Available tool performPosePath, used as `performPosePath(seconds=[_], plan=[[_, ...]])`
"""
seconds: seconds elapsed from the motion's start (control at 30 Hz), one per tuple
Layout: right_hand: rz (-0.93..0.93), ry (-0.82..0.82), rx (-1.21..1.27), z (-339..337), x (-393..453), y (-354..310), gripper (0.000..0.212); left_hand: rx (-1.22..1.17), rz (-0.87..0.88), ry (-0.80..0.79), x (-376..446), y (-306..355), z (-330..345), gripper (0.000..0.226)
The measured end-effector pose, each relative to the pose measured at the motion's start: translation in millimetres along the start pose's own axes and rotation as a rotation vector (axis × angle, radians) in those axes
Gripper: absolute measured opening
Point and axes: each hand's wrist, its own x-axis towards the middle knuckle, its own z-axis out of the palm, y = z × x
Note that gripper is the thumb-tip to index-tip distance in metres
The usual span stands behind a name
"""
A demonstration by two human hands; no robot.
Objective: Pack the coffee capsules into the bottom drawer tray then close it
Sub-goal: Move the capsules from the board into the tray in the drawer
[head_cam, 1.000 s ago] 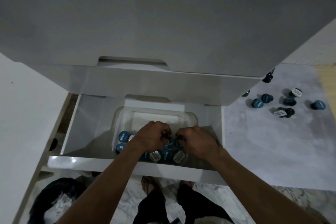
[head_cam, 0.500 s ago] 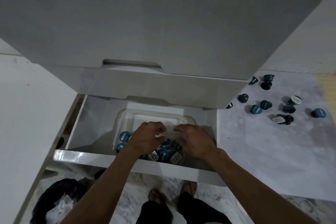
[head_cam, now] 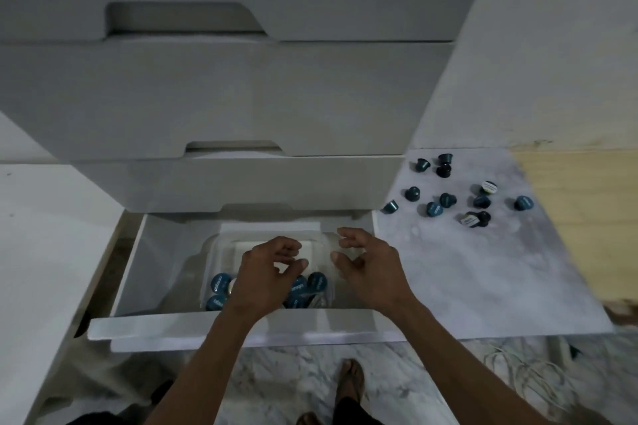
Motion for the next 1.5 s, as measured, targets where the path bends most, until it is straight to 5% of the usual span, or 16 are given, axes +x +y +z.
performPosePath(seconds=[0.5, 0.93, 1.13, 1.23, 1.5], plan=[[0.141, 0.304, 0.05, -159.9, -28.5, 71.3, 0.035, -0.059, 0.211, -0.219, 25.0, 128.2, 126.2, 0.014], [0.263, 0.284, -0.072, -351.0, 75.8, 264.8, 0.025, 0.094, 0.109, -0.184, 106.2, 192.6, 354.6, 0.018], [0.219, 0.137, -0.134, -352.0, 126.4, 321.8, 0.029, 0.199, 0.014, -0.107, 152.5, 192.9, 427.4, 0.038], [0.116, 0.099, -0.175, -335.6, 146.9, 338.2, 0.013, 0.271, 0.041, -0.077, 178.5, 182.6, 452.4, 0.041], [-0.016, 0.232, -0.298, -295.1, 162.1, 385.0, 0.028, 0.338, 0.021, 0.018, 205.8, 156.9, 488.5, 0.043]])
